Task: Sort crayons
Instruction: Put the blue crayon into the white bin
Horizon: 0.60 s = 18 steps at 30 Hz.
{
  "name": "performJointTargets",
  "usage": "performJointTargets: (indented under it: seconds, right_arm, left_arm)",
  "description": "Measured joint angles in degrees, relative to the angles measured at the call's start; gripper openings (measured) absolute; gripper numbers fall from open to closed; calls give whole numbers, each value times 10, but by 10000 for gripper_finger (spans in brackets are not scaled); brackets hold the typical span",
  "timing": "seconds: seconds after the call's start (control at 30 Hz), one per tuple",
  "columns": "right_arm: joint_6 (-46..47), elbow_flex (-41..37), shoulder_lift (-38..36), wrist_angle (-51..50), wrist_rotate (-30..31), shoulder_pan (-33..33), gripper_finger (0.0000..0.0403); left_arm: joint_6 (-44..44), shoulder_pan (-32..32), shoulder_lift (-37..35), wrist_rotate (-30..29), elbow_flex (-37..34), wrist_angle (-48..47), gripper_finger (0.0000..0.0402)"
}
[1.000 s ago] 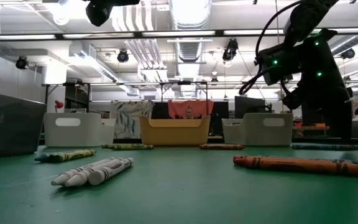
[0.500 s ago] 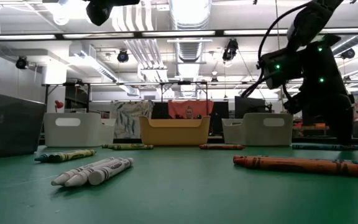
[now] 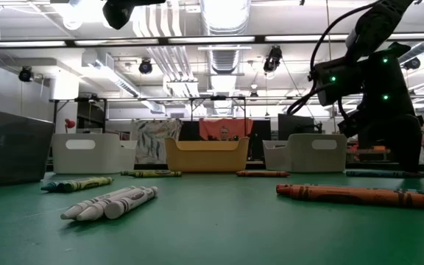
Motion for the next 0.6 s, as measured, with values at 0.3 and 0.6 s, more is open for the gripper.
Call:
performJointTargets:
  seconds: [0.3,0.6]
  right_arm:
    - [-1,0,-5,1,5,0,12]
    - [3,82,-47,-92,64,-1,8]
  left_arm:
    - [11,0,7,0,0,7,0]
    - [23,0,64,0,-1,56,0]
